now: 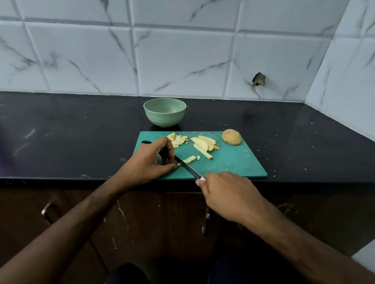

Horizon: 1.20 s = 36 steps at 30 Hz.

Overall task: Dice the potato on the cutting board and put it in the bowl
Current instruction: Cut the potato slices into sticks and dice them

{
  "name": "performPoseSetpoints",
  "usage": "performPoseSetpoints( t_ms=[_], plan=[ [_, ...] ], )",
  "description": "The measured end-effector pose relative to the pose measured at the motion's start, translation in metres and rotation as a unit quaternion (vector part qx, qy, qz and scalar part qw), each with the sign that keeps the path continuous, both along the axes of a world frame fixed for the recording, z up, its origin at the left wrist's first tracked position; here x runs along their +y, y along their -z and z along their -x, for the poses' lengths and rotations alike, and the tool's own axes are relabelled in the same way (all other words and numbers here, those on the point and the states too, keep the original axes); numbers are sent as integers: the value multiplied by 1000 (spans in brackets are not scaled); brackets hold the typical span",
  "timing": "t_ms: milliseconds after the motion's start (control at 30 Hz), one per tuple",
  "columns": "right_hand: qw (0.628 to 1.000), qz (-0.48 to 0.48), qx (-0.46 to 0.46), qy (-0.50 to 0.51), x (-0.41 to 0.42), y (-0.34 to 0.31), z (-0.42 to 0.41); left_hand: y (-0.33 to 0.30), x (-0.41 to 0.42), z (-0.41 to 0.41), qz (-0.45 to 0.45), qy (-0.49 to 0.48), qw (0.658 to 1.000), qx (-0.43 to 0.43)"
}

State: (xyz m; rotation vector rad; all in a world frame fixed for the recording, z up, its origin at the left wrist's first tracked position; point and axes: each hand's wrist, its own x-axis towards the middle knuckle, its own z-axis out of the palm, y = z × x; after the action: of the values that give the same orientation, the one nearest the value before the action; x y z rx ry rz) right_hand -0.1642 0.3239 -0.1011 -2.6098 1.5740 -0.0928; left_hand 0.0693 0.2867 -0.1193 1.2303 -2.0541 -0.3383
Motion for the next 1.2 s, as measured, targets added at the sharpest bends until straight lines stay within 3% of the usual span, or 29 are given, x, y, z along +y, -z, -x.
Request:
performPoseSetpoints(
  t_ms=[633,733,833,967,1100,1200],
  plan=[
    [1000,11,-6,-8,1,3,-9,-1,6,0,33,2,999,7],
    [999,-29,-24,-2,-8,-2,-11,0,5,-1,28,6,1000,11],
    [989,-119,-85,9,-18,-16,-2,1,4,-2,18,8,1000,17],
    [971,-165,-169,18,-37,-32,23,6,-2,-6,10,16,1000,9],
    [934,-194,-301,6,-68,-32,43,7,-14,-6,32,37,985,-167],
    [888,-188,-418,-20,-86,-24,45,-1,-25,5,37,91,963,-251]
  ],
)
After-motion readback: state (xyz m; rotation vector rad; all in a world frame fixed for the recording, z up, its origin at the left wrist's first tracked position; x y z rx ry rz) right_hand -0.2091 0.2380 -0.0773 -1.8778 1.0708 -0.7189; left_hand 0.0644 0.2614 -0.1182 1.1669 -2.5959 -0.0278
